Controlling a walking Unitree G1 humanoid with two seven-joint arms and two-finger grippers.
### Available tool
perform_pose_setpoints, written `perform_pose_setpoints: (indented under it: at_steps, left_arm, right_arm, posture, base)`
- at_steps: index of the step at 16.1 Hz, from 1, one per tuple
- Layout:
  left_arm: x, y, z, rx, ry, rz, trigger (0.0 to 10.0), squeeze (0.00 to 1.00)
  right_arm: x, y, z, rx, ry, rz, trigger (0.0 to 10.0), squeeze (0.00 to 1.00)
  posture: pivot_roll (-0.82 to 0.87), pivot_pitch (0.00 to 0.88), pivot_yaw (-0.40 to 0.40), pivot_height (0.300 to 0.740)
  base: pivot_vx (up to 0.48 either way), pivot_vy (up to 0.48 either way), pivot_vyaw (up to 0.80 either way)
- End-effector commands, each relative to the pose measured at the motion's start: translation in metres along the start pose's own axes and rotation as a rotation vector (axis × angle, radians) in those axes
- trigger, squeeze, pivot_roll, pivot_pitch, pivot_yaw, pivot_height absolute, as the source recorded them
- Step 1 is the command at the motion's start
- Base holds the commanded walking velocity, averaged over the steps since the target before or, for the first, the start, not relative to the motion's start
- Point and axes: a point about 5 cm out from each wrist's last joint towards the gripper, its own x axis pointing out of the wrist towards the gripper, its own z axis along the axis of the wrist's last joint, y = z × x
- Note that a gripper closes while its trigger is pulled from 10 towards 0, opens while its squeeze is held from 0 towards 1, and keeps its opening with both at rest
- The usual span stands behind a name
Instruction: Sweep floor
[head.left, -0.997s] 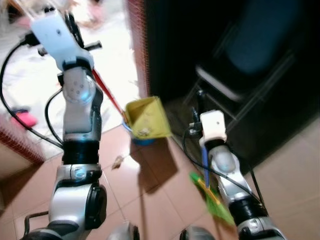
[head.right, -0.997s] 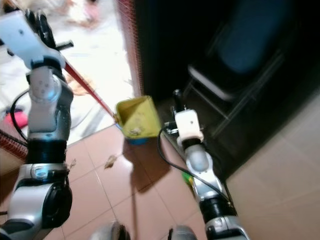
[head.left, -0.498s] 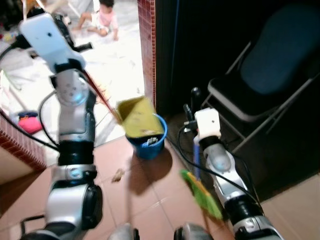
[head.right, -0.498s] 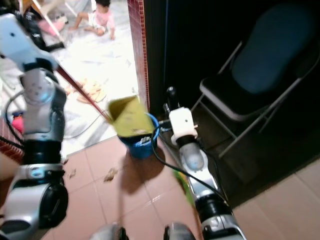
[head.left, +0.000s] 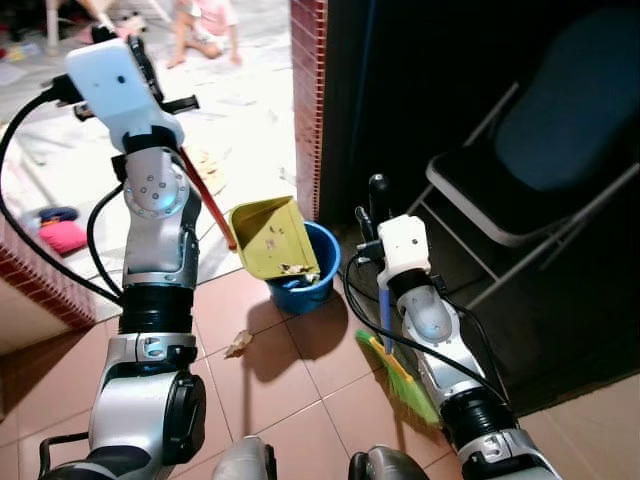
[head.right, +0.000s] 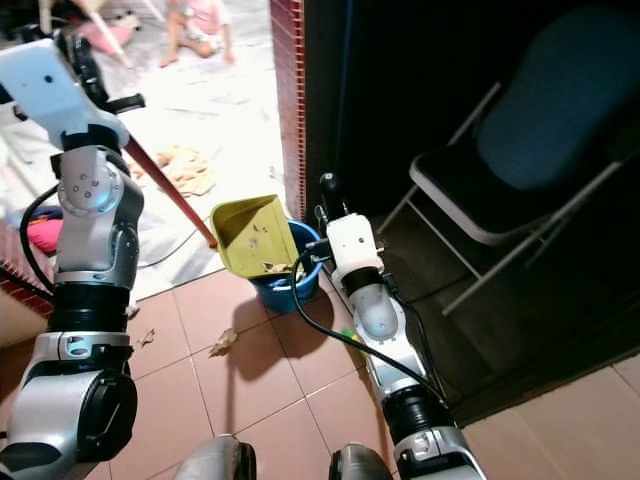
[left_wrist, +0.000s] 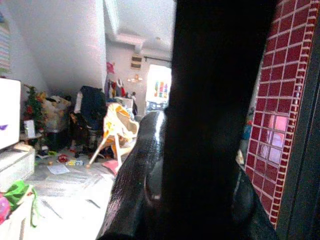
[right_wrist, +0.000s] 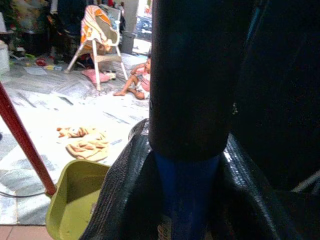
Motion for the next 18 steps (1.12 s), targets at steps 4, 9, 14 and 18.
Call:
perform_pose_setpoints:
  at_steps: [4, 9, 14, 18]
  left_arm:
    - [-0.005, -0.020, 0.018, 0.043, -0.150, -0.147, 10.0, 0.00]
    - [-0.032, -0.052, 0.008, 0.059, -0.177, -0.438, 10.0, 0.00]
    - [-0.108, -0.095, -0.024, 0.104, -0.140, -1.072, 10.0, 0.00]
    - [-0.132, -0.096, -0.037, 0.185, -0.132, -1.269, 10.0, 0.00]
  right_arm:
    - [0.001, -0.004, 0.002, -0.012, -0.015, -0.001, 10.0, 0.00]
    - [0.002, -0.005, 0.002, -0.015, -0.014, -0.003, 10.0, 0.00]
    - [0.002, -0.007, 0.002, -0.023, -0.015, 0.003, 10.0, 0.00]
    - [0.000, -0.007, 0.002, -0.026, -0.017, 0.001, 10.0, 0.00]
  posture:
    - [-0.04, 0.058, 0.022, 0.740]
    - [-0.04, 0.077, 0.018, 0.740]
    - [-0.05, 0.071, 0.014, 0.740]
    - [-0.05, 0.071, 0.016, 0.740]
  base:
    - [0.000, 0.000, 0.00]
    - [0.000, 0.000, 0.00]
    - [0.000, 0.000, 0.00]
    - [0.000, 0.000, 0.00]
